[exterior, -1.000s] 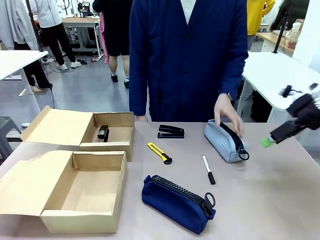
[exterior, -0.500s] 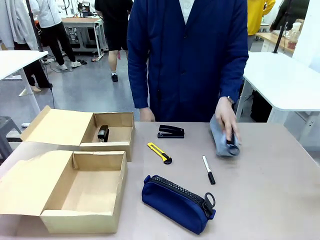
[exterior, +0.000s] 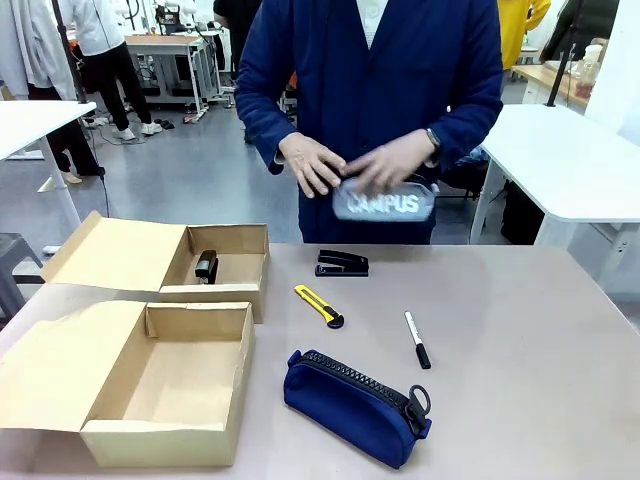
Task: Place items inside the box.
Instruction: Pick up a Pencil pouch or Stapler and place it inside the Mailer Box closest to the robot.
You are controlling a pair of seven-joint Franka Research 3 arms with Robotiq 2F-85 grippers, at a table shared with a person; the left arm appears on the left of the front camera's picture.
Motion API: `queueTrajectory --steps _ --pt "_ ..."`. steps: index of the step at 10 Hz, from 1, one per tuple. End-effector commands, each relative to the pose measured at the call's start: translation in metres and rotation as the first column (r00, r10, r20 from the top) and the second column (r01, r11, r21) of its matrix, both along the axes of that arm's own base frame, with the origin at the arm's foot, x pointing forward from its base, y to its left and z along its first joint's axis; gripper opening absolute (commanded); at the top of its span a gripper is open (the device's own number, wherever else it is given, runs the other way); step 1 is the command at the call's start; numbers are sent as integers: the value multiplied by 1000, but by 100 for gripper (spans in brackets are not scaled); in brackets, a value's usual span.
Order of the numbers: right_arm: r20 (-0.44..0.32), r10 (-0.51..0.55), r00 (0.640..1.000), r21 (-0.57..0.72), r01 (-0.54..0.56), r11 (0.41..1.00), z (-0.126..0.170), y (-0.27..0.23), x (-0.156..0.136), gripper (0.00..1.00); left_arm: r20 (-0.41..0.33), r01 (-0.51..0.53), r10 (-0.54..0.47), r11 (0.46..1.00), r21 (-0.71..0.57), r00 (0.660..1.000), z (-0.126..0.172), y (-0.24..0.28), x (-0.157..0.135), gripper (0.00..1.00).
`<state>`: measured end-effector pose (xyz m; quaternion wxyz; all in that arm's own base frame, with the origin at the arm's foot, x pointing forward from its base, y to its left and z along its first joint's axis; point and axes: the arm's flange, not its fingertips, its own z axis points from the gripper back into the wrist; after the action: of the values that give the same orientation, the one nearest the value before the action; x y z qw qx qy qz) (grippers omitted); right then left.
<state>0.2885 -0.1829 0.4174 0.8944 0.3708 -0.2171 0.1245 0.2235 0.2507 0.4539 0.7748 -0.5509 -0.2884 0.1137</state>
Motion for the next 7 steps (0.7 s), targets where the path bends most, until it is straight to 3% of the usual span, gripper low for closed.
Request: queueTrajectory --steps 1,3,5,7 --pt "29 32 999 2 -32 999 -7 9 12 100 27 3 -2 1000 -5 1000 2 -1 0 100" --pt "6 135 991 -11 -135 991 -8 43 24 100 27 3 -2 1000 -5 1000 2 -1 0 100" --pt "-18 295 955 -30 -295 955 -11 111 40 100 27 3 -2 1000 -5 1000 2 -1 0 100" --pt "-55 495 867 -71 -498 864 -21 193 46 100 27 3 -2 1000 -5 1000 2 -1 0 100"
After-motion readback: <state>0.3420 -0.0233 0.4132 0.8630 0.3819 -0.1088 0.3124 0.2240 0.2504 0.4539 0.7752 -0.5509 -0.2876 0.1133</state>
